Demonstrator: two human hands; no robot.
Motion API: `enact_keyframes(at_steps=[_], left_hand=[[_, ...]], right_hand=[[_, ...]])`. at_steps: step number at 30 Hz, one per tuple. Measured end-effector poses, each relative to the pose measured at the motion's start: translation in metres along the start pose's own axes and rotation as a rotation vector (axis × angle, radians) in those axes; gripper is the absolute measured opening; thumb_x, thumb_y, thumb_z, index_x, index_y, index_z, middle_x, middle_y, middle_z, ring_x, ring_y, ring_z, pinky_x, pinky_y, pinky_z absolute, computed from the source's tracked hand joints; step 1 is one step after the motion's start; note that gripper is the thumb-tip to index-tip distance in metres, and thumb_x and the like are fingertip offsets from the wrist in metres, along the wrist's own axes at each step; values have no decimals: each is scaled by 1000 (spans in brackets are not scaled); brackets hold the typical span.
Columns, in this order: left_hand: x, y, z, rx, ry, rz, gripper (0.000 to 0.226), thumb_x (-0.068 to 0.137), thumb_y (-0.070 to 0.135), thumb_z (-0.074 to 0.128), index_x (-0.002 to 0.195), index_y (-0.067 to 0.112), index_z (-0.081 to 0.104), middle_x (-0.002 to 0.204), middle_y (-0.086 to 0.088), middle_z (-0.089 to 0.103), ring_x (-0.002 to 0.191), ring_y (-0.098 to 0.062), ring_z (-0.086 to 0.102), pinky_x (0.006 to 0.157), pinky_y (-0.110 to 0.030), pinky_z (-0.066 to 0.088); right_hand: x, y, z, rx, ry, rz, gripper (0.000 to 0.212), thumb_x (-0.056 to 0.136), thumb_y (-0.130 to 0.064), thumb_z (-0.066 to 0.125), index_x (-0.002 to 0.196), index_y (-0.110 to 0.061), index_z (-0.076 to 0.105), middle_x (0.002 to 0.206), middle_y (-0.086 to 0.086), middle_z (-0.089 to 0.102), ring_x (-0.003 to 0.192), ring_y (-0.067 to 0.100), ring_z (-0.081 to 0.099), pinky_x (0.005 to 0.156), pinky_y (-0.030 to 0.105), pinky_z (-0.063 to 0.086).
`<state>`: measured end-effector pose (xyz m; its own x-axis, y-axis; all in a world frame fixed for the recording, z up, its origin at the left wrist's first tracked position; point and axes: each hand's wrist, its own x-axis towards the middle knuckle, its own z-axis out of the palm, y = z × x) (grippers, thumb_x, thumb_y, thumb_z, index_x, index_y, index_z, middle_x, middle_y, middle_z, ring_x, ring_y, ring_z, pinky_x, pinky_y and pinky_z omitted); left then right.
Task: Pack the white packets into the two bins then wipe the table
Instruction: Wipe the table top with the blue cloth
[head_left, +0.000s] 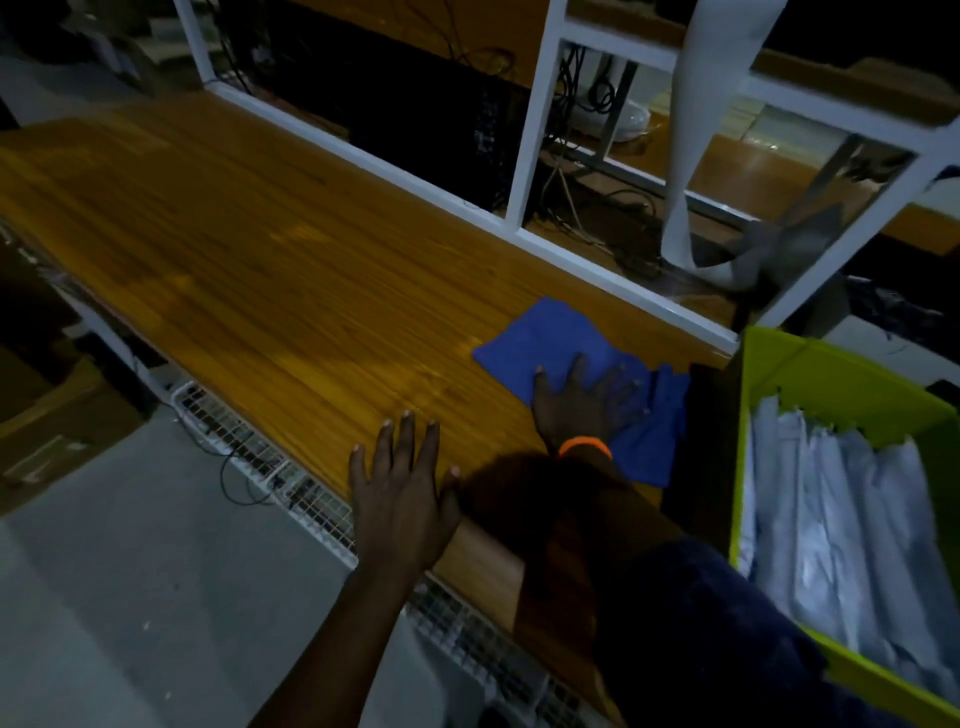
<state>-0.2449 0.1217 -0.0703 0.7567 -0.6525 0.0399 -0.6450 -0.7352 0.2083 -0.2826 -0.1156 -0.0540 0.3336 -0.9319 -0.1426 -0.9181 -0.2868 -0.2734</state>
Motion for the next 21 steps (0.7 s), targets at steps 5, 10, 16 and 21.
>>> enact_keyframes(at_steps=[5, 10, 16, 21], left_hand=[[-9, -7, -1, -102, -12, 79, 70, 100, 55, 17, 153, 13, 32, 160, -8, 31, 149, -25, 26, 118, -52, 17], [-46, -21, -1, -234, -36, 149, 71, 100, 53, 14, 153, 9, 31, 160, -10, 31, 149, -25, 25, 120, -45, 15], [-79, -12, -30, -619, -230, 57, 66, 100, 52, 26, 155, 16, 28, 161, -5, 29, 148, -24, 27, 117, -43, 28], [-77, 12, -66, -641, -215, 55, 52, 103, 45, 40, 145, 14, 44, 147, -9, 47, 129, -28, 49, 98, -36, 41]], right_hand=[[-91, 14, 18, -80, -13, -128, 80, 89, -77, 20, 156, -34, 8, 165, 13, -5, 150, 40, -7, 114, 67, -5], [-174, 52, 27, -46, 21, -402, 76, 94, -64, 18, 158, -23, 10, 165, 13, 6, 152, 33, 4, 121, 54, 1], [-246, 112, 20, 132, 38, -693, 52, 92, -32, 48, 139, -9, 51, 140, 20, 55, 128, 35, 54, 107, 44, 40], [-288, 178, -6, 210, -58, -738, 43, 93, -22, 47, 133, -18, 60, 142, 7, 55, 130, 24, 54, 108, 30, 40]])
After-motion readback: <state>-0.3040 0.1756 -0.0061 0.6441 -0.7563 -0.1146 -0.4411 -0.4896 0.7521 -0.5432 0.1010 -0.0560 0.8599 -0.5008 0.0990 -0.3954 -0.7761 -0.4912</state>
